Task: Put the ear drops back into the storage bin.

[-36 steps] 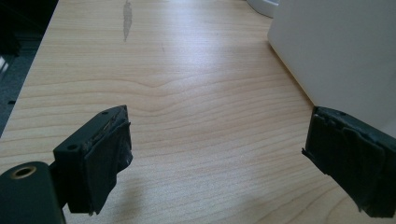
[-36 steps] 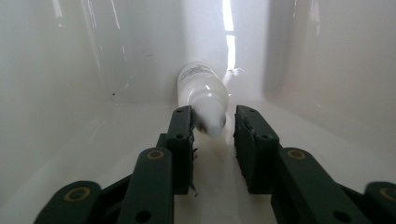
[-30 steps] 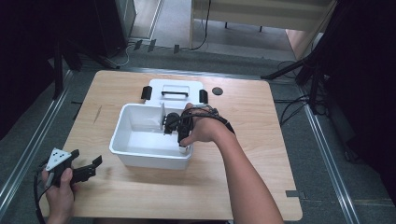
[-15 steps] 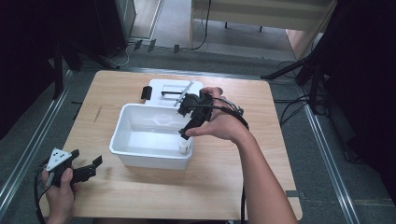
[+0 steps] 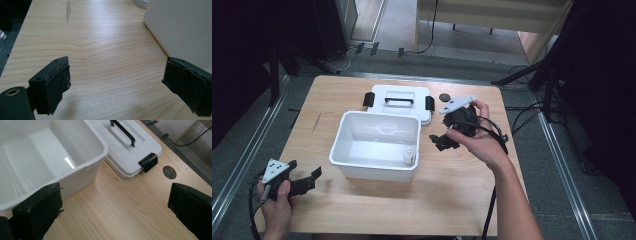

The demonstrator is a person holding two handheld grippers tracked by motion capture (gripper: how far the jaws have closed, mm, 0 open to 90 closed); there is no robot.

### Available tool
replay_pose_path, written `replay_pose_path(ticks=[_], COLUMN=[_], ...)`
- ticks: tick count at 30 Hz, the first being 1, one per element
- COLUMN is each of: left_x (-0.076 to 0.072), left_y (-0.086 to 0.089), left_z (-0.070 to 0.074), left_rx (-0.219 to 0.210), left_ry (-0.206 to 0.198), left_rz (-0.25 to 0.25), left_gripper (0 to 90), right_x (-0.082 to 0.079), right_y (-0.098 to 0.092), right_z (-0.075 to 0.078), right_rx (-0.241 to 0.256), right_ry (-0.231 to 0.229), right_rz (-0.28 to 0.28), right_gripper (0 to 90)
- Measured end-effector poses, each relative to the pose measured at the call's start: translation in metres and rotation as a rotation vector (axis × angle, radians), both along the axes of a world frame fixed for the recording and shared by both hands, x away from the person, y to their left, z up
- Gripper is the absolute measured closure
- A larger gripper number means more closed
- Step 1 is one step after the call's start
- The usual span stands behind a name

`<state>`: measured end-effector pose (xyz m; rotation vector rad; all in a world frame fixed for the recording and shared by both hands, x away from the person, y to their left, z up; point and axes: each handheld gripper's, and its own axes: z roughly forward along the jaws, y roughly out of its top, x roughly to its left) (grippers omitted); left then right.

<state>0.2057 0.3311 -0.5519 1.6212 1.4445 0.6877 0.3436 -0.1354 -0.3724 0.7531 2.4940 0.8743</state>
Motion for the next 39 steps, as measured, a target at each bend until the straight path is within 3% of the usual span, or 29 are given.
replay_pose_path(ticks=[13, 22, 25, 31, 39], left_x=[-0.001, -0.002, -0.002, -0.002, -0.004], left_y=[-0.002, -0.004, -0.004, -0.005, -0.006], left_z=[0.0, 0.0, 0.0, 0.0, 0.001], left_rx=[0.014, 0.032, 0.027, 0.04, 0.052], left_ry=[-0.004, -0.011, -0.014, -0.018, -0.028], left_rz=[-0.001, 0.004, 0.007, 0.008, 0.015], left_gripper=[7.8, 7.8, 7.8, 7.8, 7.8], right_x=[-0.02, -0.038, -0.047, -0.067, -0.101], right_y=[-0.076, -0.124, -0.14, -0.167, -0.206], right_z=[-0.049, -0.088, -0.102, -0.127, -0.16], right_rx=[0.123, 0.202, 0.237, 0.299, 0.395], right_ry=[-0.034, -0.029, -0.058, -0.06, -0.097], right_rz=[-0.167, -0.272, -0.315, -0.375, -0.491], right_gripper=[0.0, 0.0, 0.0, 0.0, 0.0])
